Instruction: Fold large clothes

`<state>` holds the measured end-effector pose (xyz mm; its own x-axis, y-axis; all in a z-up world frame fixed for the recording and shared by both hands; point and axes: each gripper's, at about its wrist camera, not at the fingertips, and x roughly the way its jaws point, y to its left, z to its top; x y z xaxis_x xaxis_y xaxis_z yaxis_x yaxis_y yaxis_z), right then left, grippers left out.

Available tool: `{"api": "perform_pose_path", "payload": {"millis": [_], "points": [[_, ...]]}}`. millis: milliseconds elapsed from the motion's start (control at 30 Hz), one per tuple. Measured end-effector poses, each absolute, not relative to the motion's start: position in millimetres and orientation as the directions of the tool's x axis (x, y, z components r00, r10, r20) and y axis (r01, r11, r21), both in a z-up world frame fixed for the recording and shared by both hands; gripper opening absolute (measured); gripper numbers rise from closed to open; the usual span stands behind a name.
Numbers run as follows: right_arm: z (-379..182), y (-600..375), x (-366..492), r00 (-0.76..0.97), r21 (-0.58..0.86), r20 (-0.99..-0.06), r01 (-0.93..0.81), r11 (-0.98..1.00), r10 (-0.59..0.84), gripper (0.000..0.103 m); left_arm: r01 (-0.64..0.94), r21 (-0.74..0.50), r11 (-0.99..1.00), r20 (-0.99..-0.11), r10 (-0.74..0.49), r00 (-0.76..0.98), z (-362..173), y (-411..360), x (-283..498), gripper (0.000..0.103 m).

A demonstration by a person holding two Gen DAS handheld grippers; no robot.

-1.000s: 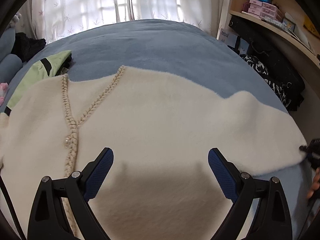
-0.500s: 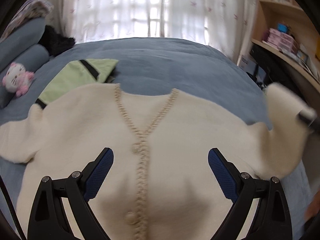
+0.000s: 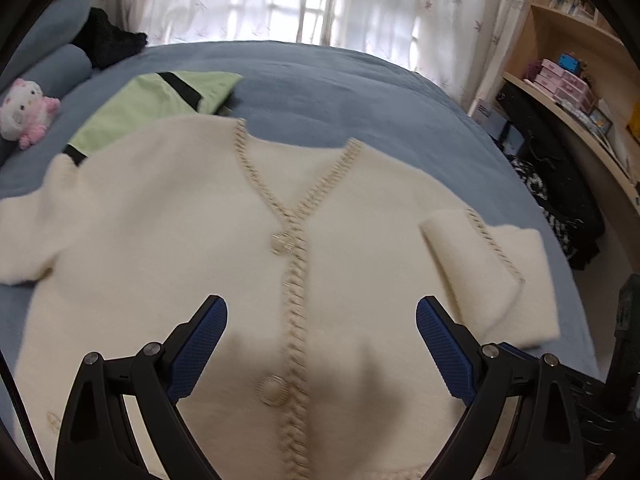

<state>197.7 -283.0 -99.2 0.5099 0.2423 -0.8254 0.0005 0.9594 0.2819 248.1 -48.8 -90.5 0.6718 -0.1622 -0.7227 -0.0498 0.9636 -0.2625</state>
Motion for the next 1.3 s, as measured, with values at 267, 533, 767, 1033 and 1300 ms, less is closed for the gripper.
{"api": "perform_pose_path", "payload": {"millis": [267,533,767,1033,1300], "points": [[-91,-321,151,0.567,0.278,-0.817,0.221,0.935,0.109,0.025,0.135,-0.219,0.966,-0.728,-0.254,0.637,-89,-120,242,0.095],[-97,-343,126,0.577,0.28,-0.813,0.275,0.92,0.075,0.025,0.243,-0.136,0.961,-0.774,-0.256,0.58,-105,-195,259,0.095],[-100,-348,122,0.573,0.274,-0.817,0.28,0.92,0.069,0.025,0.221,-0.048,0.974,-0.805,-0.168,0.569,-115,-227,295,0.052],[-93,-347,115,0.595,0.275,-0.8,0.257,0.926,0.072,0.025,0.214,-0.07,0.974,-0.703,-0.201,0.683,-60,-195,293,0.014],[-92,-336,114,0.604,0.275,-0.792,0.221,0.936,0.09,0.025,-0.022,-0.234,0.972,-0.734,-0.161,0.66,-76,-69,276,0.019]]}}
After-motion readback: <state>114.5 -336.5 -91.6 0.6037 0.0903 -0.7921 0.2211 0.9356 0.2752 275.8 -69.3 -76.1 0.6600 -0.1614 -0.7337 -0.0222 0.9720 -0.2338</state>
